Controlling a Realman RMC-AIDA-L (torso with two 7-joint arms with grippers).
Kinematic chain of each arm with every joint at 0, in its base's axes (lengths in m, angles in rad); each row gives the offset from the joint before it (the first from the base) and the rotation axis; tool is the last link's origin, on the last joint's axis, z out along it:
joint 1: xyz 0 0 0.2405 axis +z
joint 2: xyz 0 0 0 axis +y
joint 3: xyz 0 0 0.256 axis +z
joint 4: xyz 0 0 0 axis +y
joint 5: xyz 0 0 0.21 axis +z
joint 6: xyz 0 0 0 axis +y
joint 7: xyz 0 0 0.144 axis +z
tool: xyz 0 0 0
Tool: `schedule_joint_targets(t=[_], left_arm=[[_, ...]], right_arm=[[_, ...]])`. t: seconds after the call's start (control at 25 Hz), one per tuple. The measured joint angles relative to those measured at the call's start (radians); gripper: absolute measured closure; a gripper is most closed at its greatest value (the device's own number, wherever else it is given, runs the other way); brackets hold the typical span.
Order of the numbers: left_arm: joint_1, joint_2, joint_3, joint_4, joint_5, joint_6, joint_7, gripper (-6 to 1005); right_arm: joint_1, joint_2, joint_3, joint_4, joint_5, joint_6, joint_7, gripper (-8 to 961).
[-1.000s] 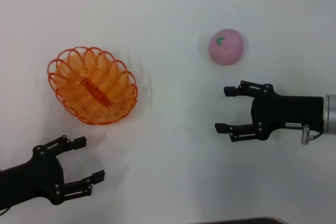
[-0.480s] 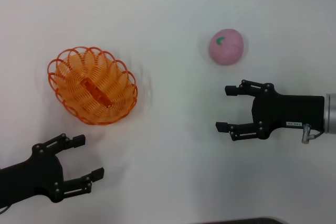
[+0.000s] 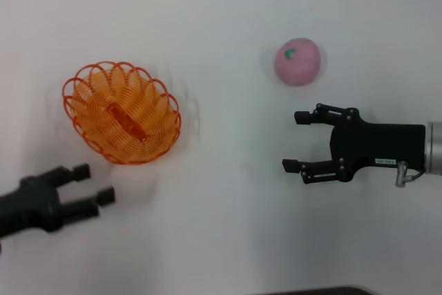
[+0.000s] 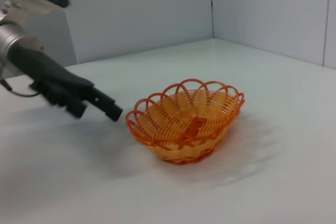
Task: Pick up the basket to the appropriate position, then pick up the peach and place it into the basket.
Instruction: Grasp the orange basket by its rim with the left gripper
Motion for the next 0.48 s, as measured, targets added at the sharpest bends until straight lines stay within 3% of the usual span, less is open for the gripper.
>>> schedule_joint_targets(t=[0.16, 0.48], left_arm=[[-0.029, 0.023, -0.036, 0.004, 0.007, -0.005, -0.162, 126], [-0.062, 0.040, -0.054, 0.006, 0.006, -0.062, -0.275, 127]], right_arm=[[0.002, 0.000, -0.001, 0.000, 0.000, -0.001, 0.000, -4], [0.002, 0.001, -0.004, 0.000, -0.001, -0.005, 0.001, -3]])
